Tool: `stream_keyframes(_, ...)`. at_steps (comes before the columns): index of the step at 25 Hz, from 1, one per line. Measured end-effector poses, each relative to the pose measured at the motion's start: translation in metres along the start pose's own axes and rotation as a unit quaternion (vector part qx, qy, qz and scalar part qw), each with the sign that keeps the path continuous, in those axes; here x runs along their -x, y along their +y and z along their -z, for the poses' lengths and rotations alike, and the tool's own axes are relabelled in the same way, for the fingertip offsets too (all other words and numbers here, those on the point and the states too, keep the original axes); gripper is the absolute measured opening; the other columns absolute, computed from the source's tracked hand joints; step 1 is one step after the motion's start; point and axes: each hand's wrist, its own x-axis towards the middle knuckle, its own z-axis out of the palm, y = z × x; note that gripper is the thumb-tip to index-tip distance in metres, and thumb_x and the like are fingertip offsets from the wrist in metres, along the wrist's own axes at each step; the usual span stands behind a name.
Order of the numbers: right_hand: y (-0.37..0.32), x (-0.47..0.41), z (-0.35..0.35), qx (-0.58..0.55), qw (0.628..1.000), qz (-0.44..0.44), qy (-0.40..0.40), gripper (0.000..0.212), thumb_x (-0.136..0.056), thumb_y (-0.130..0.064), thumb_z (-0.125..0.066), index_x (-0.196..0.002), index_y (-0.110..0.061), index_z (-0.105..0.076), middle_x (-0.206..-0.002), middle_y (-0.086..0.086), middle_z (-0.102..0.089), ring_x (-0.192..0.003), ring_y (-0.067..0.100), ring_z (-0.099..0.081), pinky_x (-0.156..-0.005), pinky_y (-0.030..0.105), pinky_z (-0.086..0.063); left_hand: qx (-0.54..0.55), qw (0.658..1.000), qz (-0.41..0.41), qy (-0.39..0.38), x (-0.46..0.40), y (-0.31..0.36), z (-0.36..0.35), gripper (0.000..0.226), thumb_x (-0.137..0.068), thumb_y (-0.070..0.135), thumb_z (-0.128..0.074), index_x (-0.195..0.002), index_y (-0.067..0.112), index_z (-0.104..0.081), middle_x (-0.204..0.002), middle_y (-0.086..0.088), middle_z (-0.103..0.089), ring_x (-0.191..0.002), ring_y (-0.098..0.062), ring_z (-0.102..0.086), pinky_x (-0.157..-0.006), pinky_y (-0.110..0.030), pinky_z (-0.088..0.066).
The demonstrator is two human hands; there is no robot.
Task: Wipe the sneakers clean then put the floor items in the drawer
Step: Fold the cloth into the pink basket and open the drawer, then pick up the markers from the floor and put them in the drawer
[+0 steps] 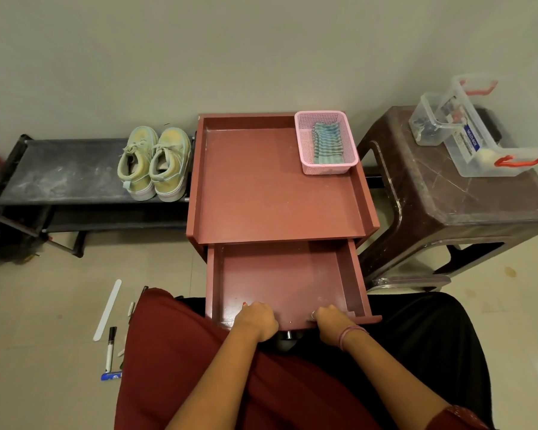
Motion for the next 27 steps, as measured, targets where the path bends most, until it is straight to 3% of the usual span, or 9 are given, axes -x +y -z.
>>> stream_keyframes(4,-0.006,0.001,0.01,0.038,0.999,-0.005,-0.013,0.041,-0.092,0.0,-0.04,-0.131,-0.007,-0.052,-0.131,0.017,-0.051,-0.124,0.032,-0.045,-0.101,0.039,-0.038,0.044,0.999,-0.016,0.013,-0.006,-0.013,0.013,0.035,-0.091,0.007,-0.036,-0.116,-0.001,-0.059,-0.127,-0.023,-0.057,-0.117,-0.037,-0.051,-0.106,-0.041,-0.034)
stream_keyframes(7,-0.009,-0.005,0.013,0.043,0.999,-0.003,-0.022,0.038,-0.089,-0.001,-0.044,-0.124,-0.006,-0.058,-0.126,0.018,-0.056,-0.119,0.034,-0.051,-0.099,0.038,-0.043,0.172,0.975,-0.019,0.141,-0.004,-0.04,0.037,0.031,-0.099,0.012,-0.037,-0.117,0.005,-0.061,-0.123,-0.018,-0.062,-0.114,-0.032,-0.056,-0.098,-0.035,-0.04)
stream_keyframes(10,-0.01,-0.016,0.017,0.042,0.998,-0.015,-0.039,0.034,-0.087,-0.005,-0.047,-0.118,-0.007,-0.061,-0.123,0.018,-0.058,-0.112,0.034,-0.055,-0.095,0.038,-0.048,0.261,0.91,0.012,0.322,0.01,-0.093,0.074,0.032,-0.102,0.014,-0.037,-0.124,0.012,-0.061,-0.128,-0.01,-0.061,-0.122,-0.028,-0.053,-0.115,-0.041,-0.021)
stream_keyframes(12,-0.014,-0.027,0.023,0.057,0.997,-0.016,-0.052,0.033,-0.089,-0.009,-0.047,-0.119,-0.007,-0.06,-0.124,0.017,-0.057,-0.113,0.032,-0.055,-0.094,0.036,-0.047,0.324,0.845,0.052,0.422,0.027,-0.14,0.092,0.033,-0.102,0.015,-0.038,-0.124,0.009,-0.062,-0.122,-0.013,-0.064,-0.118,-0.031,-0.055,-0.113,-0.046,-0.028)
stream_keyframes(14,-0.022,-0.038,0.033,0.08,0.995,-0.013,-0.057,0.032,-0.09,-0.011,-0.047,-0.119,-0.005,-0.059,-0.125,0.018,-0.057,-0.114,0.031,-0.055,-0.094,0.034,-0.045,0.378,0.787,0.103,0.476,0.043,-0.187,0.098,0.034,-0.101,0.015,-0.038,-0.123,0.008,-0.062,-0.12,-0.015,-0.064,-0.116,-0.032,-0.055,-0.104,-0.045,-0.04)
stream_keyframes(18,-0.058,-0.062,0.057,0.121,0.992,-0.002,-0.046,0.03,-0.09,-0.012,-0.047,-0.115,-0.005,-0.063,-0.122,0.017,-0.061,-0.112,0.031,-0.056,-0.092,0.032,-0.046,0.438,0.742,0.213,0.46,0.053,-0.269,0.075,0.036,-0.102,0.02,-0.038,-0.121,0.002,-0.062,-0.113,-0.022,-0.062,-0.107,-0.035,-0.055,-0.087,-0.037,-0.04)
stream_keyframes(21,-0.108,-0.081,0.088,0.136,0.99,0.035,-0.009,0.027,-0.086,-0.012,-0.046,-0.102,-0.008,-0.067,-0.112,0.015,-0.065,-0.102,0.031,-0.06,-0.087,0.035,-0.05,0.473,0.717,0.269,0.437,0.052,-0.317,0.046,0.036,-0.102,0.02,-0.039,-0.119,-0.001,-0.063,-0.113,-0.025,-0.061,-0.105,-0.037,-0.054,-0.083,-0.034,-0.038)
stream_keyframes(25,-0.217,-0.107,0.14,0.067,0.985,0.134,0.083,0.021,-0.085,-0.011,-0.048,-0.089,-0.011,-0.069,-0.099,0.01,-0.069,-0.091,0.028,-0.061,-0.076,0.029,-0.046,0.51,0.697,0.299,0.406,0.038,-0.36,0.0,0.033,-0.101,0.013,-0.039,-0.113,-0.003,-0.064,-0.106,-0.023,-0.063,-0.1,-0.035,-0.057,-0.075,-0.028,-0.035)
stream_keyframes(27,-0.285,-0.127,0.15,0.007,0.976,0.196,0.096,0.02,-0.087,-0.009,-0.048,-0.087,-0.011,-0.068,-0.098,0.004,-0.07,-0.092,0.023,-0.062,-0.08,0.027,-0.044,0.517,0.696,0.319,0.382,0.026,-0.379,-0.026,0.031,-0.101,0.013,-0.039,-0.108,-0.004,-0.064,-0.103,-0.024,-0.063,-0.102,-0.038,-0.057,-0.075,-0.03,-0.035)
